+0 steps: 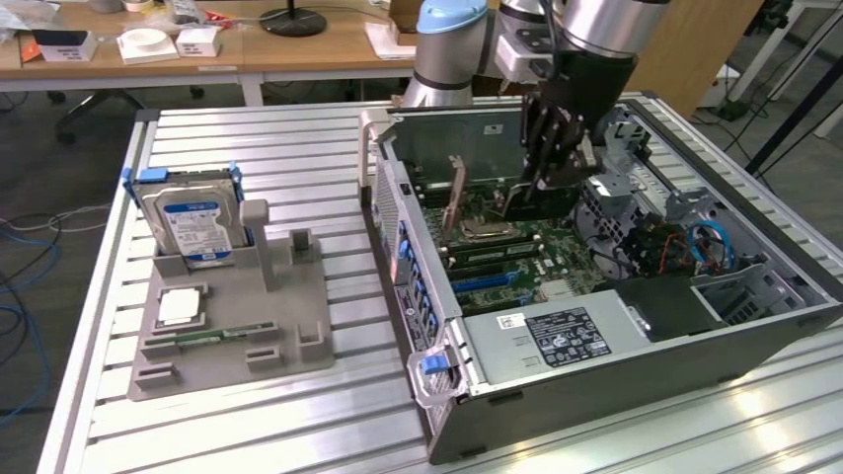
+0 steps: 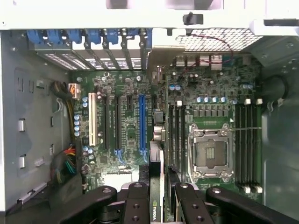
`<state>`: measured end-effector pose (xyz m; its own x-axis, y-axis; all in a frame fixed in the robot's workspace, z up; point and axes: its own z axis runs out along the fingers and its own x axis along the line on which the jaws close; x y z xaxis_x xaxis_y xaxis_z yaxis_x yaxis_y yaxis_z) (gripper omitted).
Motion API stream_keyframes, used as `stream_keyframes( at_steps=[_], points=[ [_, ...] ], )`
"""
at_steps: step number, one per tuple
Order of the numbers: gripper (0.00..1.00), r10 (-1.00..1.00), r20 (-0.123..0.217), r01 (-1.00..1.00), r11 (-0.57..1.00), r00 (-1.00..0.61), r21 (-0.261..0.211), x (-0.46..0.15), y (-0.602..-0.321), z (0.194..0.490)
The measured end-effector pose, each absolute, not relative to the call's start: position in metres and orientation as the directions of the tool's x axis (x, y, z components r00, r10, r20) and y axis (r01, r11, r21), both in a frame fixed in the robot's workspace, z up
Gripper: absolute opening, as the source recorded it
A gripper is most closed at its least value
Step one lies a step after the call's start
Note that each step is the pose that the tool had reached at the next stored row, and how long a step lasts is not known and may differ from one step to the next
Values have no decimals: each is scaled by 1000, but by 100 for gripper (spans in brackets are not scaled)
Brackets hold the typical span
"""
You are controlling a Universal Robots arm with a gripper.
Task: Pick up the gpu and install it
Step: 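Insert the gpu into the slot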
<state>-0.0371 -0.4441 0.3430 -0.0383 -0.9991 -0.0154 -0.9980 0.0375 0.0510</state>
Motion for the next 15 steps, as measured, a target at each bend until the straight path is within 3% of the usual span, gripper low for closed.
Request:
stream_keyframes(
  at_steps=[15],
  points=[
    [26,-999,-15,-998,37,-38,50,-48,-451,309]
  ],
)
